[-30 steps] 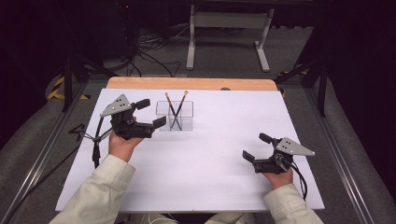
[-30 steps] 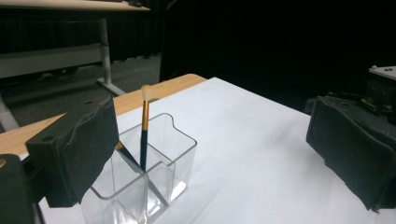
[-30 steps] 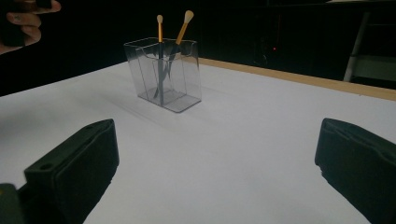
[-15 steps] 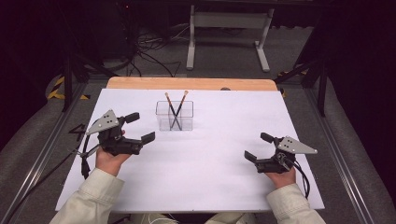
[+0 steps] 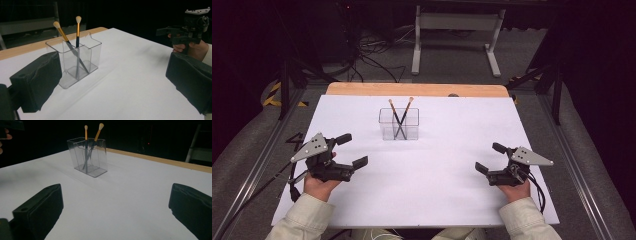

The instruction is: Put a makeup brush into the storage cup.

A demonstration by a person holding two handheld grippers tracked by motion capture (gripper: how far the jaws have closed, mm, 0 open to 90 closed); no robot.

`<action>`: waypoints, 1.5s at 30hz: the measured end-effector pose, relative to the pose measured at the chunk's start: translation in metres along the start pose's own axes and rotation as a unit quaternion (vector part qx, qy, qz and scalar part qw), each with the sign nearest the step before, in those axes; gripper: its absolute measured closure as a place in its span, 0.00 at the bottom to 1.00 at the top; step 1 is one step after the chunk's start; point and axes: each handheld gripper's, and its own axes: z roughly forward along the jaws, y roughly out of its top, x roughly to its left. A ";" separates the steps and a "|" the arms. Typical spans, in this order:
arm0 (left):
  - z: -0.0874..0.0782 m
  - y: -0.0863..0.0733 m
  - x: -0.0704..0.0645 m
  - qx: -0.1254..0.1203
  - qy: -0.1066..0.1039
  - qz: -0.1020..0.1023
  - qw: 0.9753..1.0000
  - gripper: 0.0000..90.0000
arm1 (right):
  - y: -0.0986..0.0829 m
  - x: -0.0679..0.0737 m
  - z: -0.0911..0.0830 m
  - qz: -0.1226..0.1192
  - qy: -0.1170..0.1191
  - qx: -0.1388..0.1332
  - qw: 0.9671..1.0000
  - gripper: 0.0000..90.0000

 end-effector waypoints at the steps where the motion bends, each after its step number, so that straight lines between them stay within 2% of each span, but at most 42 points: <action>1: -0.001 -0.002 0.000 -0.001 -0.001 0.000 1.000 0.01 | 0.000 0.000 0.000 0.001 0.000 0.000 1.000 0.00; 9: -0.009 -0.019 0.002 -0.001 0.003 -0.010 1.000 0.01 | -0.004 -0.002 -0.003 0.001 -0.001 -0.003 1.000 0.00; 16: -0.015 -0.033 0.005 -0.004 0.004 -0.011 1.000 0.01 | -0.008 -0.002 -0.004 0.003 -0.001 -0.002 1.000 0.00; 21: -0.015 -0.044 0.008 0.007 0.012 -0.018 1.000 0.01 | -0.010 -0.002 -0.006 0.001 0.002 -0.001 1.000 0.00; 23: -0.015 -0.050 0.009 0.003 0.015 -0.032 0.999 0.01 | -0.010 -0.002 -0.006 -0.001 0.002 -0.003 1.000 0.00; 30: -0.013 -0.064 0.016 -0.004 0.030 -0.061 0.998 0.01 | -0.016 0.000 -0.008 -0.008 0.005 -0.002 1.000 0.00; 33: -0.010 -0.069 0.018 0.008 0.037 -0.053 0.998 0.01 | -0.019 0.001 -0.006 -0.014 0.010 0.005 1.000 0.00; 37: -0.007 -0.073 0.021 0.019 0.041 -0.056 0.997 0.01 | -0.020 0.003 -0.004 -0.030 0.008 0.007 0.999 0.00; 42: -0.007 -0.074 0.023 0.014 0.041 -0.063 0.997 0.01 | -0.021 0.004 -0.002 -0.031 0.012 0.012 0.999 0.00; 45: -0.008 -0.073 0.022 0.012 0.042 -0.056 0.998 0.01 | -0.021 0.004 -0.002 -0.033 0.012 0.011 0.999 0.00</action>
